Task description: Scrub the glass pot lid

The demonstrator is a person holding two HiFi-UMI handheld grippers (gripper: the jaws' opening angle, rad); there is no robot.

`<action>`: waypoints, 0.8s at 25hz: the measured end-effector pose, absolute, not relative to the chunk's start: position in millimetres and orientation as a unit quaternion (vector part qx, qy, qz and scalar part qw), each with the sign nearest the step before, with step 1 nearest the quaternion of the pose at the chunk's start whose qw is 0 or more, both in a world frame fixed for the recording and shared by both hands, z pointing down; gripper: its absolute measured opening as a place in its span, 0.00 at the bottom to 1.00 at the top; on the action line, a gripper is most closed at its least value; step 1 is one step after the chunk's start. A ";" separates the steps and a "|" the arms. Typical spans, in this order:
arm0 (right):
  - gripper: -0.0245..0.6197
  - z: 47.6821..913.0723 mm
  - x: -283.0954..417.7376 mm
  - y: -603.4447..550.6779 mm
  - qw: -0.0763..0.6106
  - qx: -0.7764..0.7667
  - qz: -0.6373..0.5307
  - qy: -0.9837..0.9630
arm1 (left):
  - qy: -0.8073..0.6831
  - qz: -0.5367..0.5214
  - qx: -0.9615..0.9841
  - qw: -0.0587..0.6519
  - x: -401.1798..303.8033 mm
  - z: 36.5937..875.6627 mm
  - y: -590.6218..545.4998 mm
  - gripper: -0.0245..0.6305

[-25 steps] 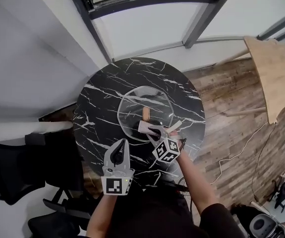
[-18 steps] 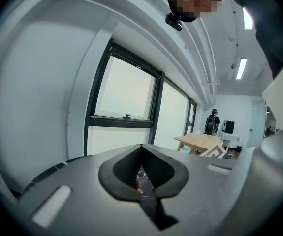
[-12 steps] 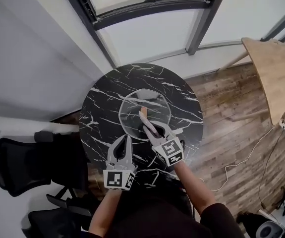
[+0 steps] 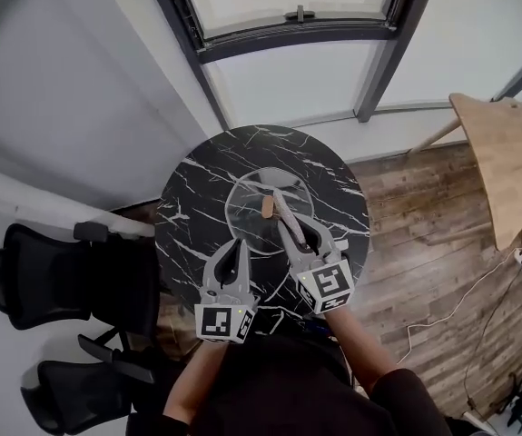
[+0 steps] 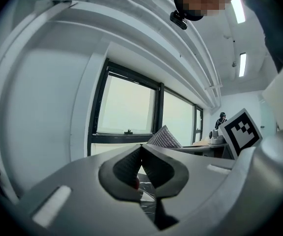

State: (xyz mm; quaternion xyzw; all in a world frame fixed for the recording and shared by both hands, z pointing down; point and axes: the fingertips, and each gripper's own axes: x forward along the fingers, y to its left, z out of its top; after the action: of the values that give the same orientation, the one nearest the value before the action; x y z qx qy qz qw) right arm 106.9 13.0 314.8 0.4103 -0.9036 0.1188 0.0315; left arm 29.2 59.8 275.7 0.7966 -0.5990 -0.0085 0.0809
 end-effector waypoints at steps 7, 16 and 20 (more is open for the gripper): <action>0.15 285.7 112.6 46.0 0.014 0.421 0.083 -0.903 | -0.601 -0.017 0.795 0.079 31.5 264.3 79.8 0.04; 0.15 277.2 120.7 75.8 -0.001 0.441 0.100 -0.892 | -0.603 -0.029 0.793 0.082 29.8 263.9 97.4 0.04; 0.15 281.4 117.2 79.3 0.010 0.440 0.091 -0.894 | -0.599 -0.029 0.796 0.085 30.5 266.1 99.1 0.04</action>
State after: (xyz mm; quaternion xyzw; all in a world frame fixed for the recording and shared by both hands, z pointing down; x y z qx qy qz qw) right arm 117.2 79.3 281.4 0.4397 -0.8935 0.0905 0.0100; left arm 30.5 99.1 266.1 0.7959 -0.5987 -0.0295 0.0855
